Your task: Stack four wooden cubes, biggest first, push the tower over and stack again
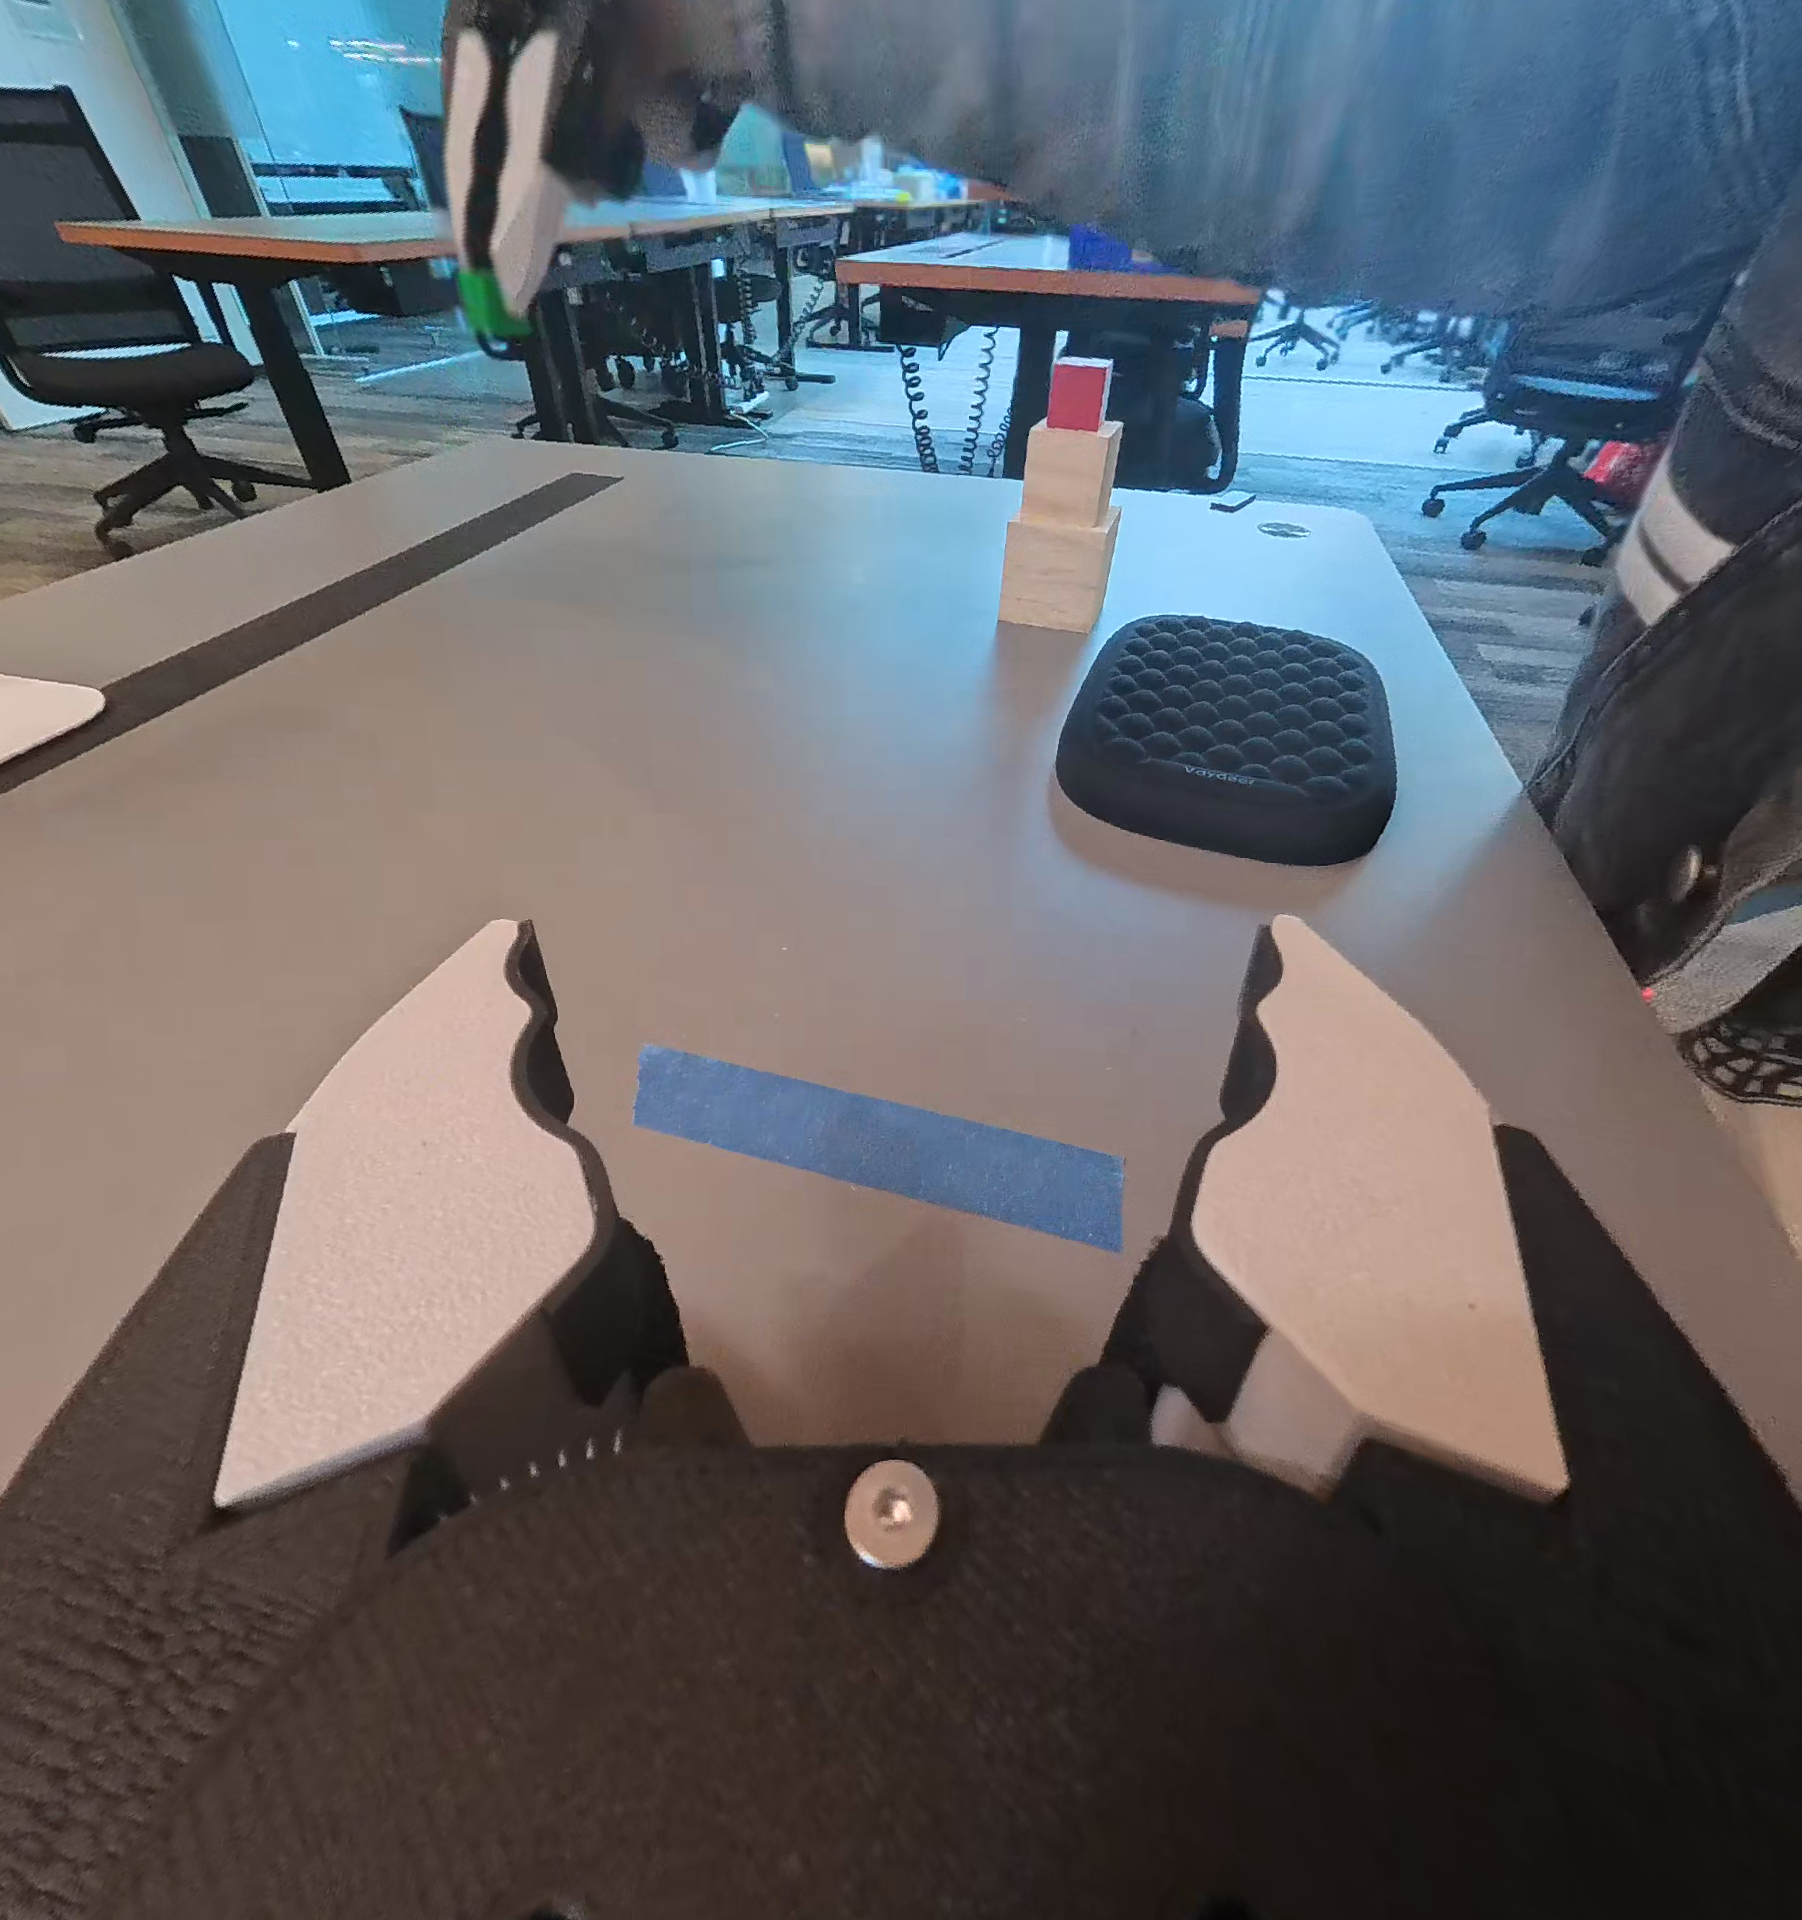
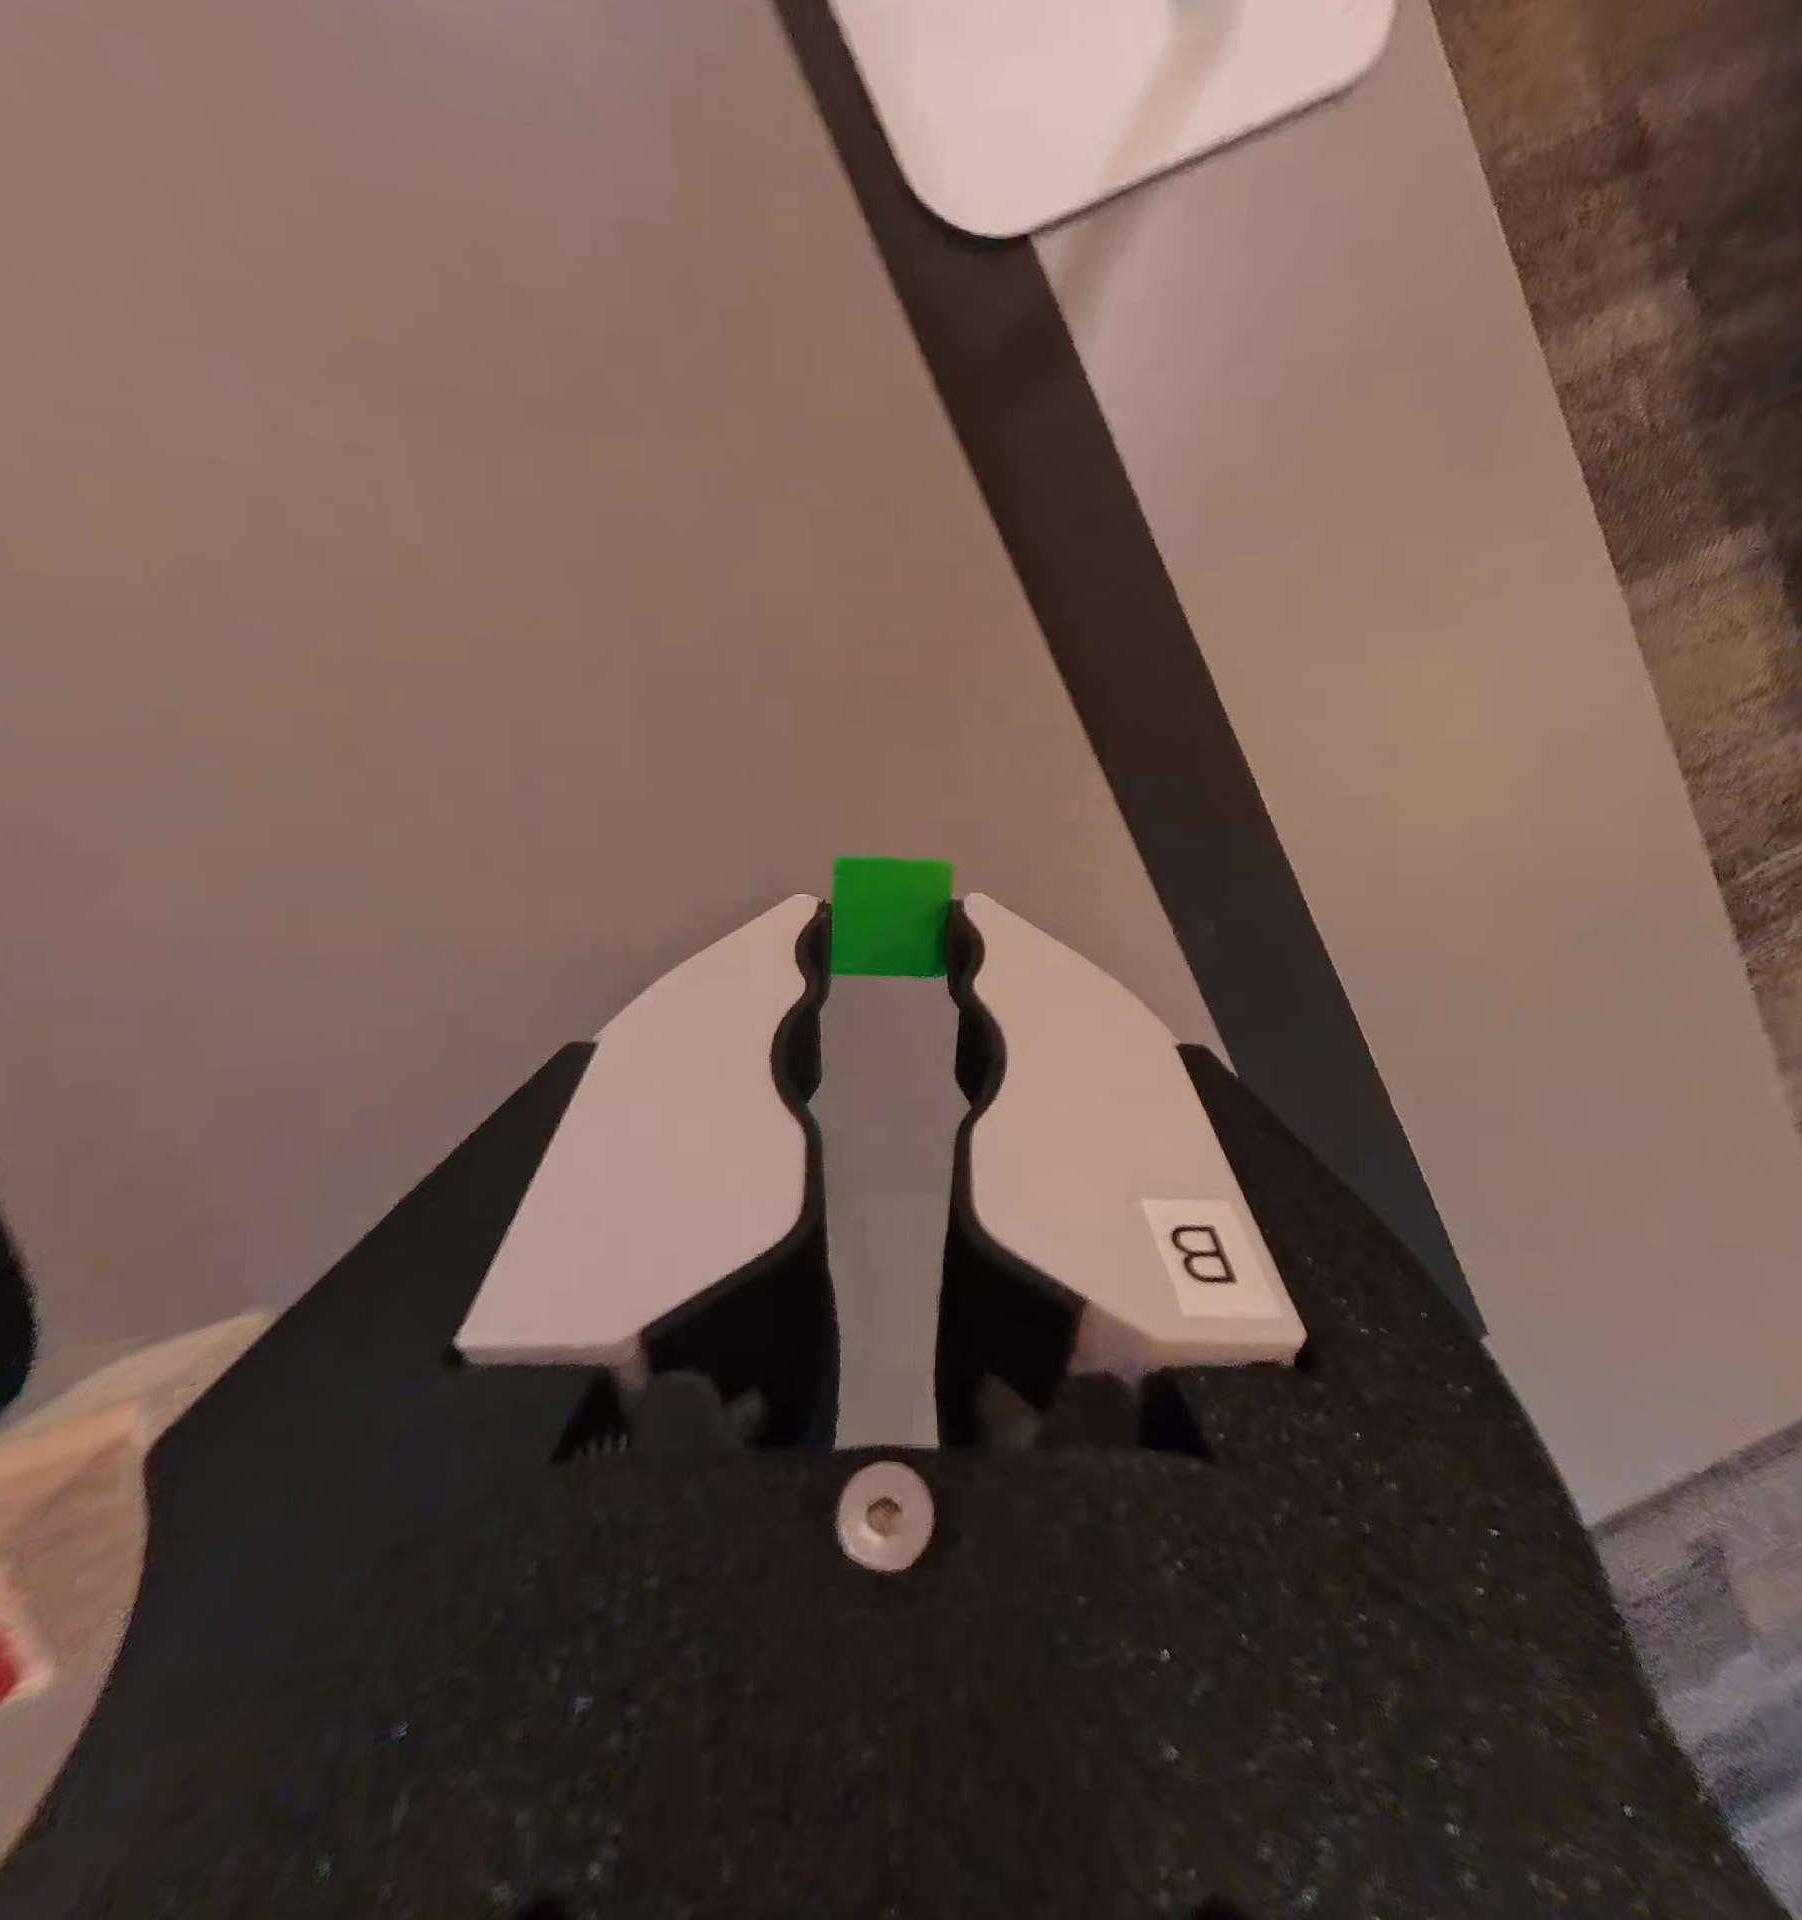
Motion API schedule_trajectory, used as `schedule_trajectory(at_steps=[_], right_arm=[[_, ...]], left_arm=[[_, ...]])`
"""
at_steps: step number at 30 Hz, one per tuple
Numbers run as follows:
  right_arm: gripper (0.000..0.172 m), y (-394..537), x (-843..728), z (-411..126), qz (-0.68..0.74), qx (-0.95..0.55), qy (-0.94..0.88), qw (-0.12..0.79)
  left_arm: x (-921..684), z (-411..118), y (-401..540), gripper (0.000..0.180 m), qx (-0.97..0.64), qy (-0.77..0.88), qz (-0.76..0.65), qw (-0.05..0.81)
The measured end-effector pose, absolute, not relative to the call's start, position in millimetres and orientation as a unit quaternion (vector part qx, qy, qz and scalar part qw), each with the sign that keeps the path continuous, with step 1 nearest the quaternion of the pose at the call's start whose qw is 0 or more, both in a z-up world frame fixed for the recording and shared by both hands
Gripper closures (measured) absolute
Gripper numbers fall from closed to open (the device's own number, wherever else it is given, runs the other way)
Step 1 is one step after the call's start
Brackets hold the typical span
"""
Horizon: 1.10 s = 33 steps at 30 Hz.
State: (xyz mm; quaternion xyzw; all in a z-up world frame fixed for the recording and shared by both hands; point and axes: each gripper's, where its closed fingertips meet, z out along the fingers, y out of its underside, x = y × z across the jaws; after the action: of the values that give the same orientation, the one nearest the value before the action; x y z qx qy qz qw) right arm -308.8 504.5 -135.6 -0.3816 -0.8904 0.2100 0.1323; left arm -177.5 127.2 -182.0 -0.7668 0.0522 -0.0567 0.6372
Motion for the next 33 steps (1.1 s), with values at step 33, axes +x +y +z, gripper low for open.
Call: schedule_trajectory(at_steps=[33], right_arm=[[0.151, 460, -41, -141, 0.195, -0.234, -0.949, 0.085]], left_arm=[[-174, -184, 127, 0.057, -0.771, 0.063, -0.055, 0.632]])
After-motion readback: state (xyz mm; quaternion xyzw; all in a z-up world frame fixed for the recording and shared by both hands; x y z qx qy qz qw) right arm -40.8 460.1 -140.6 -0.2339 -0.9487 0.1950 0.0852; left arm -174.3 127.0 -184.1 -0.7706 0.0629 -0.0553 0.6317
